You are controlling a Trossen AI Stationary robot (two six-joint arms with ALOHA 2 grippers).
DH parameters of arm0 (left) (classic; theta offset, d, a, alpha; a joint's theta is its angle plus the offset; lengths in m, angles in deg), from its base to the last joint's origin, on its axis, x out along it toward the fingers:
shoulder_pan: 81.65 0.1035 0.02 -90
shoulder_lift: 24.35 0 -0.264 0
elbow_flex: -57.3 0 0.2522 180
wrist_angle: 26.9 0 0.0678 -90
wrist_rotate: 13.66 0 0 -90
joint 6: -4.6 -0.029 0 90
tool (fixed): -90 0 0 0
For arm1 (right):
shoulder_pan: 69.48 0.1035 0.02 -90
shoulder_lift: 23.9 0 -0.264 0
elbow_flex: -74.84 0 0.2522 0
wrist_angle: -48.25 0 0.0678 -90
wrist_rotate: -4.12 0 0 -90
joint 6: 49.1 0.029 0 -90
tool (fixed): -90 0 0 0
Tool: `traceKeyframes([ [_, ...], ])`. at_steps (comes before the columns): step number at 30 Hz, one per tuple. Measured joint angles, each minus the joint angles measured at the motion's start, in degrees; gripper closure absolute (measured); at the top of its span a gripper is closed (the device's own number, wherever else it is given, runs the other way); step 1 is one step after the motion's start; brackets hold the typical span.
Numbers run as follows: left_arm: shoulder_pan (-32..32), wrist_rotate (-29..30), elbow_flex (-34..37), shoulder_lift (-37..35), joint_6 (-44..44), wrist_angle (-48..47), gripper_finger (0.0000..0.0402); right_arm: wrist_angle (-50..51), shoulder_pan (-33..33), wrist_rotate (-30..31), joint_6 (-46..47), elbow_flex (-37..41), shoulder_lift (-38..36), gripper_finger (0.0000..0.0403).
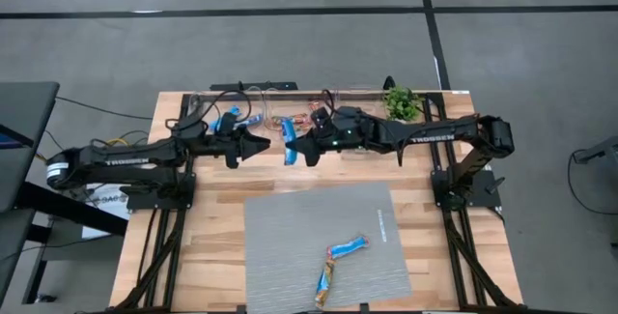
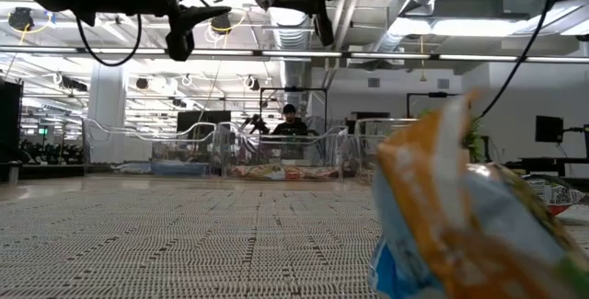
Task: Pick and place Granola Bars by type
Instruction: Put the blue granola bar into the left transparent bin
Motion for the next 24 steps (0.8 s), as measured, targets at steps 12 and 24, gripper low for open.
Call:
traceKeyframes([
  [12,0.07,2.13,-8.19,5.72,-5.13,-3.92,0.0221,2.41,-0.12,0.16,-3.05,-0.87,0.0,0.0346],
  [24,0.07,3.59,-17.73,13.48,-11.47,-12.77,0.0186,2.35,-0.1,0.25,-4.68,-0.87,0.0,0.0346],
])
